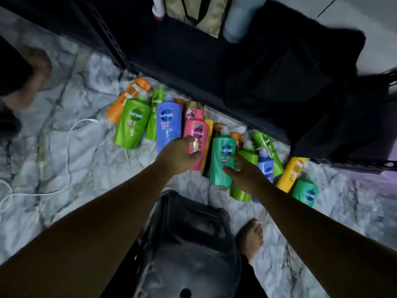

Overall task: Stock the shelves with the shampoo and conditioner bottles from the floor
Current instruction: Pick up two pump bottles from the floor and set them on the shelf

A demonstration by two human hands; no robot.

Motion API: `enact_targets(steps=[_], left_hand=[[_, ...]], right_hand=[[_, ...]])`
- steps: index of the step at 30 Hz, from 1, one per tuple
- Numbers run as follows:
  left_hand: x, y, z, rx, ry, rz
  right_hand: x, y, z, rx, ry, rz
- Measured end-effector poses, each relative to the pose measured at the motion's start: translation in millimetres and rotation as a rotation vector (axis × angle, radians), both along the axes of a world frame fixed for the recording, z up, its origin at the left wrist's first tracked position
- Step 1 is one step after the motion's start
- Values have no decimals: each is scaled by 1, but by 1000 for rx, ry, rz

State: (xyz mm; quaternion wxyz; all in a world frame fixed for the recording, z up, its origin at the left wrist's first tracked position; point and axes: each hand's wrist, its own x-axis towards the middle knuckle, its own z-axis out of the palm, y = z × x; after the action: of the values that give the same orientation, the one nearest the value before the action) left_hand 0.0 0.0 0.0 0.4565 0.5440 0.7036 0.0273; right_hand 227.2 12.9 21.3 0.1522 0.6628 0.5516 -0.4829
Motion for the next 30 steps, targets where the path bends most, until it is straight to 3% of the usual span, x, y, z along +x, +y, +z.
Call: enact_targets(steps=[3, 7, 12, 19, 25, 30], left_hand=[[13, 21, -44, 114, 0, 57], [21, 52, -90, 36, 79, 88], [26, 72, -114, -108, 103, 72], [32, 56, -109, 17, 114, 96], [17, -2, -90, 183, -69, 163], [9, -47, -78, 156, -113, 106]], right_hand=[[3, 16, -51, 142, -2, 24], [1, 42, -103, 214, -18, 38], [-8, 58, -131, 175, -105, 71], [-19, 66, -129, 136, -190, -47], [-16, 31, -101, 252, 15, -181], [-2, -24, -71, 268, 191, -227]])
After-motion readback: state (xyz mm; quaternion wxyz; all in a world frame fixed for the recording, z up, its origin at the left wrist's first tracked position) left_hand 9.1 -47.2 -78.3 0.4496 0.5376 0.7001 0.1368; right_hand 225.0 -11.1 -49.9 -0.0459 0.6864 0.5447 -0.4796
